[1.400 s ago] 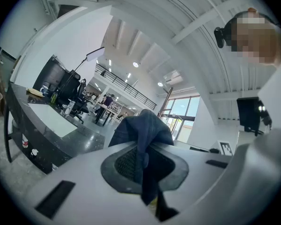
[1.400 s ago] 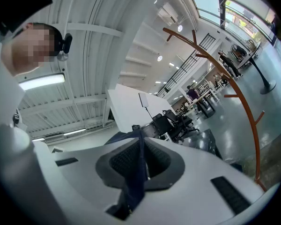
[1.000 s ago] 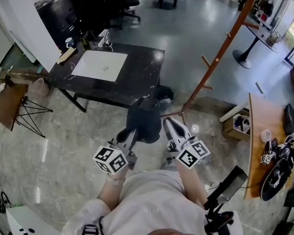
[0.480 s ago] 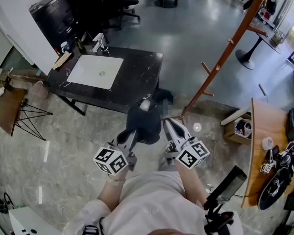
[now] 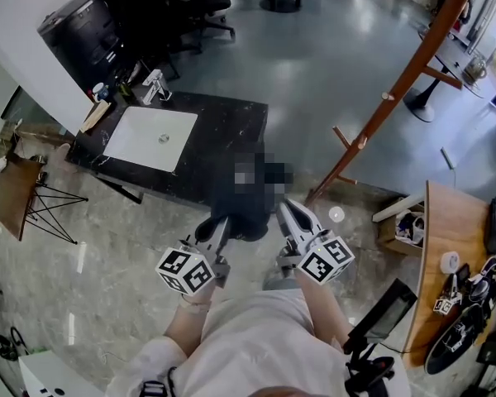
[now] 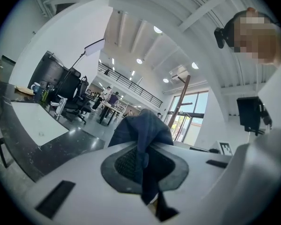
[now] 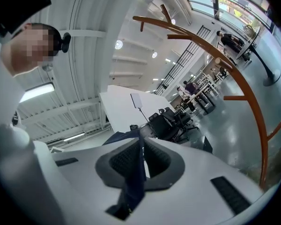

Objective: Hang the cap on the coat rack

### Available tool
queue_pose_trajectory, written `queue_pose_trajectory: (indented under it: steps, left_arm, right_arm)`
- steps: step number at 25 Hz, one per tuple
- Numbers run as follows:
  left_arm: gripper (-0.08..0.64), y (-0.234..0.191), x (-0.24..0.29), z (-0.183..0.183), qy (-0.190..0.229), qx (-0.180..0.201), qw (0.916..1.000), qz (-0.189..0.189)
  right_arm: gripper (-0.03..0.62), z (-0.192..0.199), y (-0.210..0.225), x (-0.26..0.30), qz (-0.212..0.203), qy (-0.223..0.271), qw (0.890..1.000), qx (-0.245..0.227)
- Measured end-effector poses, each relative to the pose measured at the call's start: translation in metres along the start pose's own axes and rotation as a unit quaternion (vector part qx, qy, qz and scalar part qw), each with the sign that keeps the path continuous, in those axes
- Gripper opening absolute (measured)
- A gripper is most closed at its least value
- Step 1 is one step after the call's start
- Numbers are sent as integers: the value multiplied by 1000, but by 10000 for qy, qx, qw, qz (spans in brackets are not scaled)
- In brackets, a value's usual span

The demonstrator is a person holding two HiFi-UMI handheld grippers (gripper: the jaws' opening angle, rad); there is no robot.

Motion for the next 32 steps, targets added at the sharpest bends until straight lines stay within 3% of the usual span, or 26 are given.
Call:
queue_pose_trajectory:
  steps: [9,22,27,32]
  left_arm:
    - [21,1,103,-30,125,182,9998,6]
    - [21,44,230,-91,488,618,9958,470]
    - [21,60,257,-108,521,758,9920,867]
    - [21,74,267,-131,578,933,9858,1272]
  right_arm:
    - [44,-76,67,31,-120,92,9998,-100]
    - [43,-174,131,40,-246,387,9985,-295]
    - [44,-199,132,35,-291,609,9971,-361]
    - [44,-217,134,26,2,992,9944,-364]
Point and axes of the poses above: the fingertips, and each gripper's own axes: x forward along the fingers, y to its right, z out of its underside, the point moved 2 cm from there along -x, backward along the fingers, and after that the axes turned 7 degrees about z, right-handed, at the moved point
